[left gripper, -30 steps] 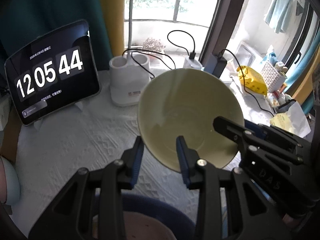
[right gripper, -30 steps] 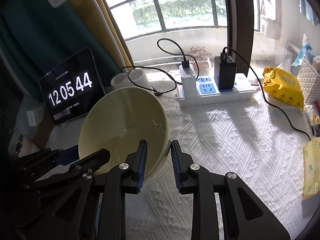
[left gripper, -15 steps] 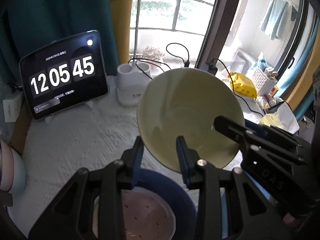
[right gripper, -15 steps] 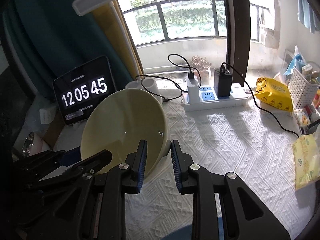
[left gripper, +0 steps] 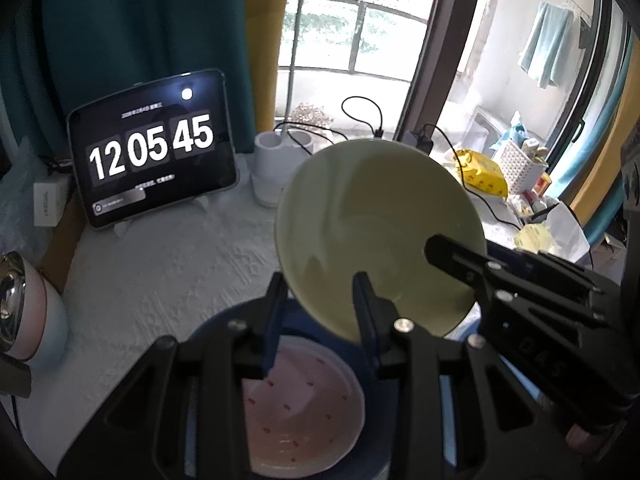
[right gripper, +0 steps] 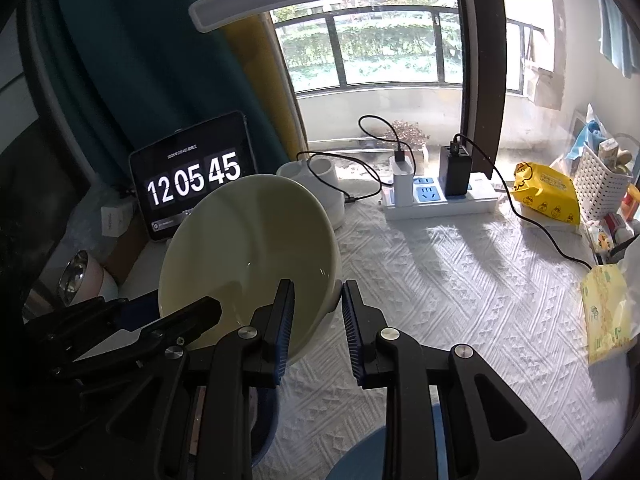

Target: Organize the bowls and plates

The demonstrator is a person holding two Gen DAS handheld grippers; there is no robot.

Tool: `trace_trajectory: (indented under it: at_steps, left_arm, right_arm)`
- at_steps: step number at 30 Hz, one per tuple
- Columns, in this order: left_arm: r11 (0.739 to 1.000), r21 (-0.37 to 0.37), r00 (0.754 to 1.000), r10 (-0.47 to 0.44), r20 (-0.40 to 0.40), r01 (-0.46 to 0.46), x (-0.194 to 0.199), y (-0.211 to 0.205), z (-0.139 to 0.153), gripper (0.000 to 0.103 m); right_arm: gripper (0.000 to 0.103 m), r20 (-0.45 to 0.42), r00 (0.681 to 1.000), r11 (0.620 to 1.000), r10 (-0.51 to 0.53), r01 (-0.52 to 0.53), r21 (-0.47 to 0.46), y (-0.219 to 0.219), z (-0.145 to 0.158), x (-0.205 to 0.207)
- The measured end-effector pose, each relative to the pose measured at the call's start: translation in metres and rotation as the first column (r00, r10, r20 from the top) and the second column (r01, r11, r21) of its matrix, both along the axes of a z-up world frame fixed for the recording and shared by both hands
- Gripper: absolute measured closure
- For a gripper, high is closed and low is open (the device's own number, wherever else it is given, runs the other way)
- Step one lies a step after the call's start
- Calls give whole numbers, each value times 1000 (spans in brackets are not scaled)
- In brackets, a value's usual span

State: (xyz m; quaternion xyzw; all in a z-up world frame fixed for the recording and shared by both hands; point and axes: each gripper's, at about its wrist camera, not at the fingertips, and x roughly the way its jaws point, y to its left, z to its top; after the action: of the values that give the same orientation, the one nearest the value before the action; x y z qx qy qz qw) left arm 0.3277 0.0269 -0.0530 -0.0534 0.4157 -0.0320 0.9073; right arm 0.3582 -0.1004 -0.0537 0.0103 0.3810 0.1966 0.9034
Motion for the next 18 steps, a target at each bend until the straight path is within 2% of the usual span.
trace_trajectory:
  at_steps: [18]
  left_arm:
    - [999, -5, 999, 52, 7, -52, -49, 28, -9, 69]
  right_arm:
    - [77, -31, 998, 998, 60, -61, -26, 33, -17, -39]
